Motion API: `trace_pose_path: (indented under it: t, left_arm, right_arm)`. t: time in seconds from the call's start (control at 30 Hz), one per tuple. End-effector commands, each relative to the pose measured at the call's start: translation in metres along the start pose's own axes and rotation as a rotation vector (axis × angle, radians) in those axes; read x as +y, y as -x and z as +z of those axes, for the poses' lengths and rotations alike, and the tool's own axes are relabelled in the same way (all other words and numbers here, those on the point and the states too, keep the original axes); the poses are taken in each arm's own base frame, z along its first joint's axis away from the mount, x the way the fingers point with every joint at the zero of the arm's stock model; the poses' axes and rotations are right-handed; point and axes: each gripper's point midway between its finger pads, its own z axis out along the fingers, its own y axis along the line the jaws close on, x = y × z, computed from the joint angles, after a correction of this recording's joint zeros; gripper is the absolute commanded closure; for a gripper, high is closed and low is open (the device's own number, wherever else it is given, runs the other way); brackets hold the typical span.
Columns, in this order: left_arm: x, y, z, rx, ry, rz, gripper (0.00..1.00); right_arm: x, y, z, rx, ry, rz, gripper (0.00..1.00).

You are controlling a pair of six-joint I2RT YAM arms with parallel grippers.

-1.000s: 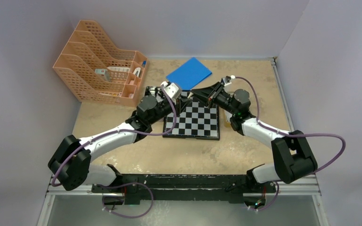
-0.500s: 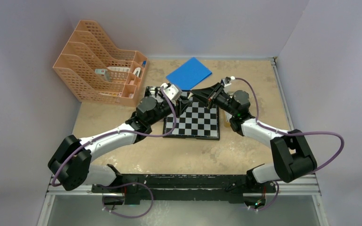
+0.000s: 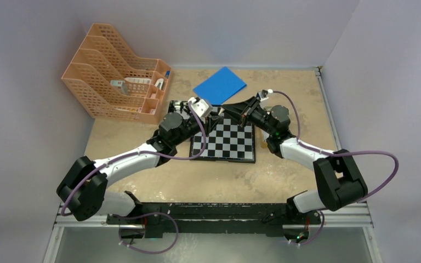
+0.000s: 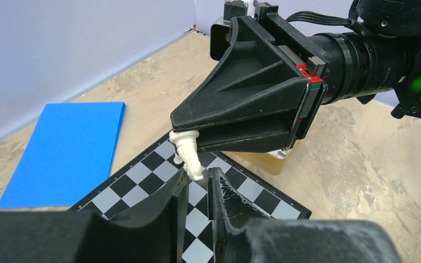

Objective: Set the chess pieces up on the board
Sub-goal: Place the chess piece on the chessboard.

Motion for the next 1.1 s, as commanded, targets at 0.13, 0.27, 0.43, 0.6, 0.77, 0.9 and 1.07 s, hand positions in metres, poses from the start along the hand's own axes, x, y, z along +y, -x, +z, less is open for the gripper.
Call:
trace_pose_path:
  t: [0.13,0.27,0.43,0.6,0.77,0.9,1.07]
  left_arm:
    - [-0.006,0.076,0.005,-0.231,-0.026,0.08,0.95]
    - [-0.008,0.076,0.001,-0.23,-0.034,0.078,1.0]
    - [-0.008,0.072,-0.002,-0.214,-0.033,0.07,1.0]
    - [-0.008,0.061,-0.003,-0.19,-0.03,0.07,1.0]
    - [-0.01,0.047,-0.003,-0.174,-0.045,0.08,0.77]
    - [-0.014,0.041,-0.001,-0.175,-0.074,0.095,0.68]
    - [-0.01,0.04,0.005,-0.173,-0.059,0.096,0.67]
  right_arm:
    - [-0.017,-0.014,0.0,0.051,-0.043,-0.015,0.84]
    - [-0.025,-0.013,-0.001,0.041,-0.071,-0.043,0.82]
    - [-0.041,-0.014,-0.007,0.039,-0.104,-0.065,0.8]
    - [-0.047,-0.017,-0.011,0.042,-0.09,-0.018,0.82]
    - [-0.041,-0.017,-0.011,0.033,-0.065,0.007,0.83]
    - [-0.038,-0.015,-0.01,0.027,-0.06,0.011,0.83]
    - [-0.035,-0.015,-0.009,0.026,-0.057,0.012,0.83]
